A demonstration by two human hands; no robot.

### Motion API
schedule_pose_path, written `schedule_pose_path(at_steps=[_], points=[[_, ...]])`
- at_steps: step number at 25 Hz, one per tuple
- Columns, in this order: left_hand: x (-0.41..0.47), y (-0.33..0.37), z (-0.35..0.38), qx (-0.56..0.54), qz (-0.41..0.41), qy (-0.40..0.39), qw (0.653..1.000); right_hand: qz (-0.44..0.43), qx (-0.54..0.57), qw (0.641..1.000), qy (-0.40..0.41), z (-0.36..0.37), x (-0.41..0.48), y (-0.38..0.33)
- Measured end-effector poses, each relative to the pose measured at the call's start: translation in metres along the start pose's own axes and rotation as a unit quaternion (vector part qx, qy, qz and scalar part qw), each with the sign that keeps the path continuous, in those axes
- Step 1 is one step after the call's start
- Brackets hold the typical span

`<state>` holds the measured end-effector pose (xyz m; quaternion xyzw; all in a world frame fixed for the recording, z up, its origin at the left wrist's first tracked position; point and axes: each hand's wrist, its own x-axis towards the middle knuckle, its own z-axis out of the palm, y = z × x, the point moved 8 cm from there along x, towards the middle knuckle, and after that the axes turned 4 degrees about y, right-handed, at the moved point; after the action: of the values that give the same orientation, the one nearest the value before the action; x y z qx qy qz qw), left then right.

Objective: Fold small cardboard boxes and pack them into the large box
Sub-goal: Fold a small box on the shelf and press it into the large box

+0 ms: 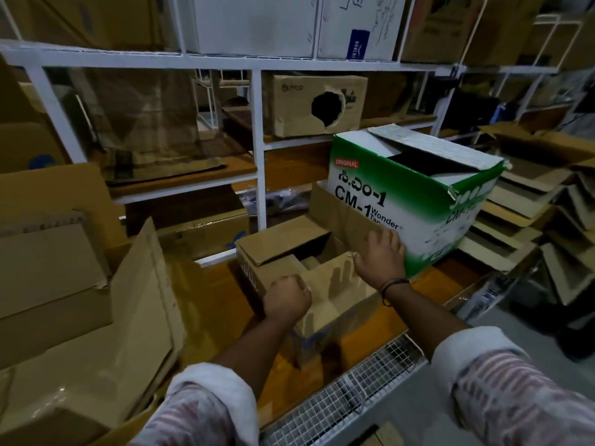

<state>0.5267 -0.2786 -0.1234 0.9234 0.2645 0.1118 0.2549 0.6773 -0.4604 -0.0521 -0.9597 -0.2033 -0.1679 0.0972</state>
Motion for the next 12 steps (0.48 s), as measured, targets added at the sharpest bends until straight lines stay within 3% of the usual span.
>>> schedule_pose_path(at_steps=[7, 12], points=[[0.039, -0.019, 0.04, 0.071, 0.033, -0.016, 0.997, 0.049, -0.129, 0.99, -0.023, 0.036, 0.032, 0.0], [0.045, -0.027, 0.05, 0.059, 0.015, 0.0, 0.998, 0.015, -0.123, 0.992, 0.022, 0.024, 0.042, -0.031]])
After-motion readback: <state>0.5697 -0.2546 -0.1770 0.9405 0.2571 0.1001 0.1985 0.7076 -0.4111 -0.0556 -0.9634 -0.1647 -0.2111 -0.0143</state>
